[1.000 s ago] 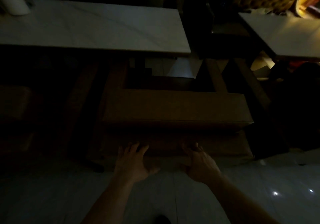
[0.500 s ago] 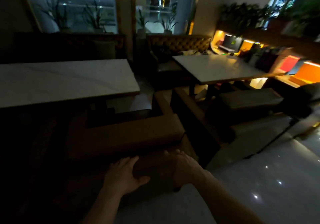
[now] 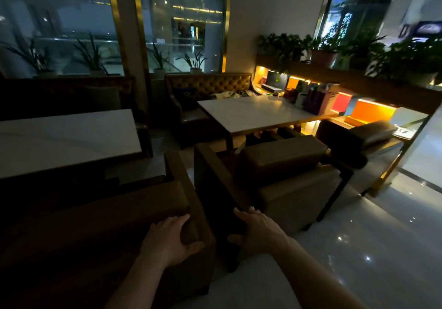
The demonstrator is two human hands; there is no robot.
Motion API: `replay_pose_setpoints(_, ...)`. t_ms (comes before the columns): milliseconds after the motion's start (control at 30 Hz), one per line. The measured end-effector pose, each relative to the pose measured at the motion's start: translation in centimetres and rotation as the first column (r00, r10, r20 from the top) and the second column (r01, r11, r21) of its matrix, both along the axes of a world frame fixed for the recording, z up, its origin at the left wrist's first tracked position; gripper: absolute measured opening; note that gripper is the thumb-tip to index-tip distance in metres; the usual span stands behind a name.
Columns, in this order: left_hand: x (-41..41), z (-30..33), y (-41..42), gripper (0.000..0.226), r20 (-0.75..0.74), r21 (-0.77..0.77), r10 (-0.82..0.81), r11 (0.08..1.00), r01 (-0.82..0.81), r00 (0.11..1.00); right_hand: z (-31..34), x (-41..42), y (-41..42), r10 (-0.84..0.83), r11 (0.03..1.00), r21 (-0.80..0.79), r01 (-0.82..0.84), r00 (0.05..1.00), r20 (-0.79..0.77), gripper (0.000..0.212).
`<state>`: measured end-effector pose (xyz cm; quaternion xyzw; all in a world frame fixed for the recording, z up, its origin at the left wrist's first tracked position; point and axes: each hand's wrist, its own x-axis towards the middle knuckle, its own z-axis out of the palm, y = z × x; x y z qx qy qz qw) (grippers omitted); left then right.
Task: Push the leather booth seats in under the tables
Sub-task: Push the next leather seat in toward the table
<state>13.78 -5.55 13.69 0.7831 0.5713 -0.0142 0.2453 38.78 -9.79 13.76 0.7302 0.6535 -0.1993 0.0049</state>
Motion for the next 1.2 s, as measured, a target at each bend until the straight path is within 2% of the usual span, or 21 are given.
replay_pose_setpoints(133, 8.9, 0.3, -0.6, 0.096, 0.008, 0.008, 0.010, 1.000, -0.010, 1.000, 0.0, 9.6, -0.7, -0.019, 1.000, 0.001, 0.019, 1.000, -0.022, 0.100)
replay_pose_setpoints(233, 15.4, 0.3, -0.9, 0.095, 0.020, 0.016, -0.018, 1.000, 0.018, 1.000, -0.4, 16.7, -1.5, -0.031, 0.998, 0.048, 0.033, 0.999, -0.033, 0.121)
replay_pose_setpoints(267, 17.4, 0.3, -1.0, 0.095, 0.014, 0.016, -0.030, 0.999, 0.030, 0.999, -0.4, 18.7, -1.8, -0.045, 0.998, 0.048, 0.047, 0.998, -0.039, 0.121)
replay_pose_setpoints(333, 21.0, 0.1, -0.9, 0.096, -0.009, 0.002, -0.051, 0.999, 0.051, 0.999, -0.1, 21.9, -2.5, -0.079, 0.997, 0.023, 0.080, 0.996, -0.051, 0.102)
replay_pose_setpoints(400, 24.3, -0.3, -0.3, 0.096, -0.020, -0.006, -0.068, 0.998, 0.068, 0.997, -0.3, 25.1, -2.5, -0.104, 0.994, 0.014, 0.105, 0.994, -0.042, 0.093)
replay_pose_setpoints(533, 30.6, -1.7, 2.4, 0.097, -0.004, 0.002, -0.093, 0.996, 0.093, 0.996, -2.2, 30.9, -0.6, -0.128, 0.992, 0.008, 0.128, 0.991, -0.031, 0.095)
replay_pose_setpoints(633, 35.1, -3.6, 5.0, 0.098, 0.000, -0.017, -0.106, 0.994, 0.106, 0.994, -4.1, 35.2, 1.8, -0.148, 0.989, 0.001, 0.148, 0.988, -0.038, 0.114)
replay_pose_setpoints(800, 42.3, -7.2, 11.4, 0.100, 0.033, -0.050, -0.100, 0.994, 0.101, 0.994, -6.1, 42.3, 7.6, -0.162, 0.985, -0.062, 0.161, 0.987, -0.005, 0.099)
replay_pose_setpoints(967, 48.3, -9.5, 17.3, 0.101, 0.034, -0.082, -0.076, 0.993, 0.079, 0.997, -7.4, 49.0, 14.1, -0.136, 0.984, -0.108, 0.139, 0.990, 0.036, 0.095)
replay_pose_setpoints(1200, 54.5, -12.0, 22.9, 0.103, -0.004, -0.091, -0.021, 0.996, 0.021, 1.000, -11.2, 55.9, 21.4, -0.050, 0.991, -0.124, 0.050, 0.999, 0.000, 0.091)
